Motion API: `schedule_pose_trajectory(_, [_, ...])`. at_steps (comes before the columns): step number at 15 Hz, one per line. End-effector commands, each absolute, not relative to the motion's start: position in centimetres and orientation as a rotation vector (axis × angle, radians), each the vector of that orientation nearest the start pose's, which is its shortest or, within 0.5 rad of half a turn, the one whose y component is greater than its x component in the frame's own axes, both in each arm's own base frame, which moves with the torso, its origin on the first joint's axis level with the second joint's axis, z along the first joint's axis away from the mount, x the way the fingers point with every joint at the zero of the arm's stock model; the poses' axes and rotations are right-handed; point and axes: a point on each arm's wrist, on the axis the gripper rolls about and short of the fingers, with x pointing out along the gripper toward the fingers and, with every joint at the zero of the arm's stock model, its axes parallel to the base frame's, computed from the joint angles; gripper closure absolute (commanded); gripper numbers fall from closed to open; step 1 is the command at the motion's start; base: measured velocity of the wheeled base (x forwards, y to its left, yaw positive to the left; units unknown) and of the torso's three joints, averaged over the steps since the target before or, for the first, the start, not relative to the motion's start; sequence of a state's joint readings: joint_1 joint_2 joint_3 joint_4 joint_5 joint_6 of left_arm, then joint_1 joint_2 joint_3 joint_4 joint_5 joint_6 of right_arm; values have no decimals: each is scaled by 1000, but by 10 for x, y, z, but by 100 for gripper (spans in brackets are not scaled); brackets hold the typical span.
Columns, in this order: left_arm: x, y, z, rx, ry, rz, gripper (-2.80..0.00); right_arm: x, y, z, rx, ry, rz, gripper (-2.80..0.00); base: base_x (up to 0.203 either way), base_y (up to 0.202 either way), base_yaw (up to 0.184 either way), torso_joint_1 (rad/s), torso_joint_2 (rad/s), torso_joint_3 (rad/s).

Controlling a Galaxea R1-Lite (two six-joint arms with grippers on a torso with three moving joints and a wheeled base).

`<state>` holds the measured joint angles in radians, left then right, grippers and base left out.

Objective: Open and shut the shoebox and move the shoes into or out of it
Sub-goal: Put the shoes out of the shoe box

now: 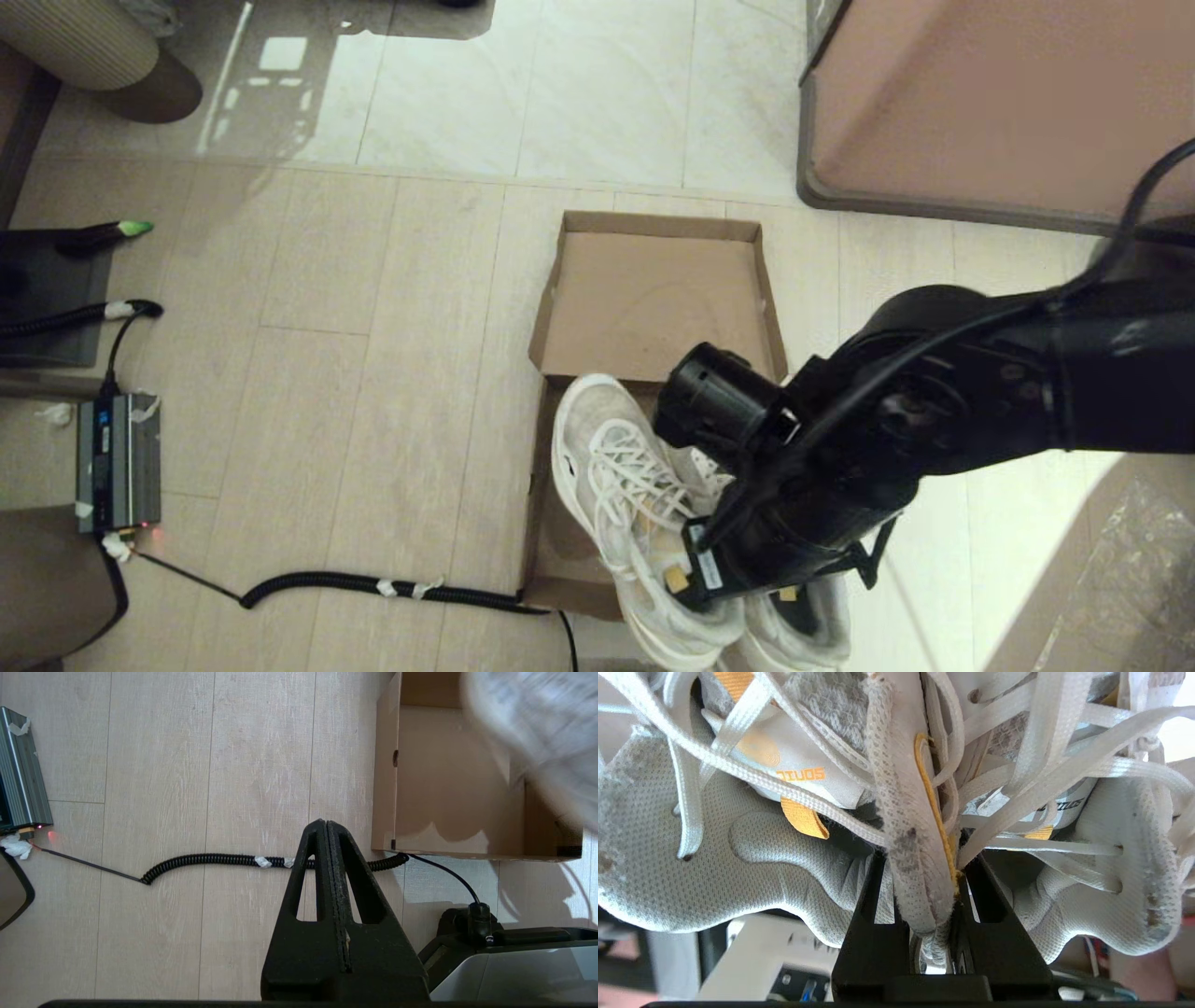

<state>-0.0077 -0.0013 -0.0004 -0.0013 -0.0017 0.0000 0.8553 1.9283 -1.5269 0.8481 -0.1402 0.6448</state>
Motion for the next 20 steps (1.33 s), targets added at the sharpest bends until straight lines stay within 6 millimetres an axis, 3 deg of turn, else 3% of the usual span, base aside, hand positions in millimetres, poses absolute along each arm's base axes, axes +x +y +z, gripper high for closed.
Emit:
schedule_pose_trajectory(1, [-23, 0, 76, 0, -3, -9, 0, 212, 201, 222, 60, 1154, 189, 0, 0, 0, 0, 0, 0, 0])
schedule_pose_trajectory(7, [-23, 0, 76, 0, -3, -9, 0, 253, 93, 240, 268, 1064, -123, 0, 0, 0, 0, 0, 0, 0])
schedule_pose_trajectory(11, [-23, 0, 76, 0, -3, -9, 0, 289, 45, 224, 357, 1033, -283, 0, 0, 0, 0, 0, 0, 0])
schedule_pose_trajectory(14, [-23, 0, 76, 0, -3, -9, 0, 316, 27, 199, 360, 1057, -329, 0, 0, 0, 0, 0, 0, 0])
schedule_pose_trajectory(20, [-23, 0, 76, 0, -3, -9, 0, 379, 18, 126, 375, 1038, -358, 0, 0, 0, 0, 0, 0, 0])
